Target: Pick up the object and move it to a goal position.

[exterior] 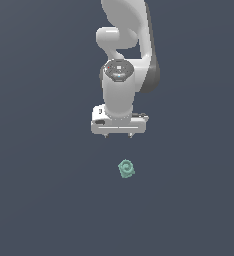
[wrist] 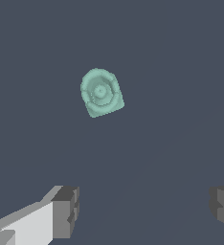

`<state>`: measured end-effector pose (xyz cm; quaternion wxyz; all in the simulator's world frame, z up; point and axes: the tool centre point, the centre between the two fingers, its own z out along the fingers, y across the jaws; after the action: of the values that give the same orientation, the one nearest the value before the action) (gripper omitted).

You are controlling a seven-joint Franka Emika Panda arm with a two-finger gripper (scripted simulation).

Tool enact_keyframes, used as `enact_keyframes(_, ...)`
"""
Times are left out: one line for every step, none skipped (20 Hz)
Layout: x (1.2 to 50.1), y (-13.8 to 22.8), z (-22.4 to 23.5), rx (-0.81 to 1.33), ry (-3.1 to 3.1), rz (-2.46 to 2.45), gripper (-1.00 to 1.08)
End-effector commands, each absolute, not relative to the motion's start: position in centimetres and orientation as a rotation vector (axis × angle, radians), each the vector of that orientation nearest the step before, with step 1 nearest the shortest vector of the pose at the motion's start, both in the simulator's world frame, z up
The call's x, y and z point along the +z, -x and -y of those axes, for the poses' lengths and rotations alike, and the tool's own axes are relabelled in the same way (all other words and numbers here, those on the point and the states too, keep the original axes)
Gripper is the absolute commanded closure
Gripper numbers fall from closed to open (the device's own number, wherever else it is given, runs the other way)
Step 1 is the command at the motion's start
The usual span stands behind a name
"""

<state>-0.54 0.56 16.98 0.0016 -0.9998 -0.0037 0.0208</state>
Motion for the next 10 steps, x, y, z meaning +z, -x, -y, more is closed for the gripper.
enact_keyframes(16.98, 0.54, -0.56, 0.065, 3.138, 0.011, -0.92)
enact_keyframes(16.97, 0.55, -0.58, 0.065, 3.138, 0.011, -0.92)
enact_keyframes(16.89, 0.57, -0.57, 0.067, 3.138, 0.009, -0.92)
enact_keyframes(16.79, 0.61, -0.58, 0.069, 3.138, 0.007, -0.92)
enact_keyframes(16.65, 0.66, -0.60, 0.072, 3.139, 0.003, -0.92)
enact_keyframes(16.47, 0.74, -0.62, 0.076, 3.139, -0.002, -0.92)
enact_keyframes(16.30, 0.83, -0.64, 0.079, 3.140, -0.007, -0.92)
enact_keyframes(16.17, 0.91, -0.64, 0.082, 3.140, -0.012, -0.92)
enact_keyframes(16.08, 0.98, -0.64, 0.084, 3.141, -0.017, -0.92)
enact_keyframes(16.04, 1.04, -0.65, 0.086, 3.141, -0.020, -0.92)
